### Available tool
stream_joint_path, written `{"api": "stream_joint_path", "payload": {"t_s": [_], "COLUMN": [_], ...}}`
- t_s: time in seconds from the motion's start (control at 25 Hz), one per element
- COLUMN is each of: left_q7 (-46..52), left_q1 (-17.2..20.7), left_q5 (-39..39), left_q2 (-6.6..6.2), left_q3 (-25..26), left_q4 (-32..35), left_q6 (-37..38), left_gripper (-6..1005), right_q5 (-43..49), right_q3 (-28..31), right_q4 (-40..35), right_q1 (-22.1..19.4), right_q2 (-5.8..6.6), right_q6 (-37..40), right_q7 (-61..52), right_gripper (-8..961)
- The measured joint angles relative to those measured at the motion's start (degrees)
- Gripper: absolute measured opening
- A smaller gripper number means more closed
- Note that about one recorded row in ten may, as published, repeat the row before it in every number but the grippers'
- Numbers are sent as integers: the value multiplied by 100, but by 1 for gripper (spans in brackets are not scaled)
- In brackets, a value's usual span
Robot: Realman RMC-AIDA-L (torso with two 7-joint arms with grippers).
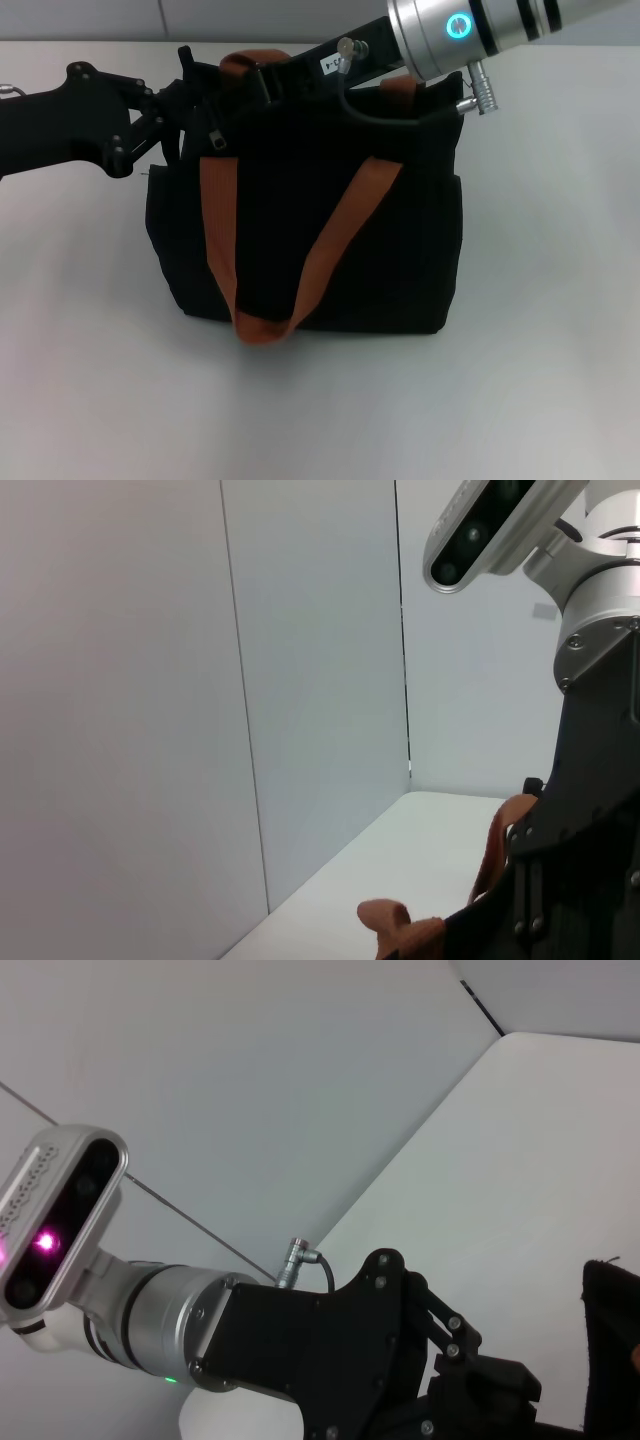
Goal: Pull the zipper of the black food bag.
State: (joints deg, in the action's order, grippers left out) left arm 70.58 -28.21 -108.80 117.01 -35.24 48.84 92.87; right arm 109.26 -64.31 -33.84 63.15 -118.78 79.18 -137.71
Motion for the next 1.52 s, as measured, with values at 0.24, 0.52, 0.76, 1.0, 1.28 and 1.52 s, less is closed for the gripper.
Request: {"api": "stream_joint_path", "payload": {"t_s": [0.24,0.52,0.76,1.0,1.28,1.52], "left_q7": [0,0,0,0,0,0], "left_q1": [-9,-10,-9,-10,-18,-20], "left_q5": [42,136,141,142,148,150], "left_q2": [-3,-37,-38,-38,-22,-11], "left_q3": [0,0,0,0,0,0], "left_q4": [-1,-22,-24,-24,-8,8], "left_q6": [2,2,2,2,2,18], "left_gripper": [21,22,22,22,22,22], "right_q5": [17,65,83,142,142,144], "right_q3": [-69,-171,-176,-179,-176,-180], "right_q4": [16,20,6,-14,-17,-17], "right_q1": [51,64,68,82,84,84], "right_q2": [-12,-22,-22,-22,-22,-22], "right_q6": [-81,-88,-89,-92,-148,-178], "right_q7": [-1,-85,-89,-112,-115,-115], "right_gripper": [405,403,397,263,198,183]}}
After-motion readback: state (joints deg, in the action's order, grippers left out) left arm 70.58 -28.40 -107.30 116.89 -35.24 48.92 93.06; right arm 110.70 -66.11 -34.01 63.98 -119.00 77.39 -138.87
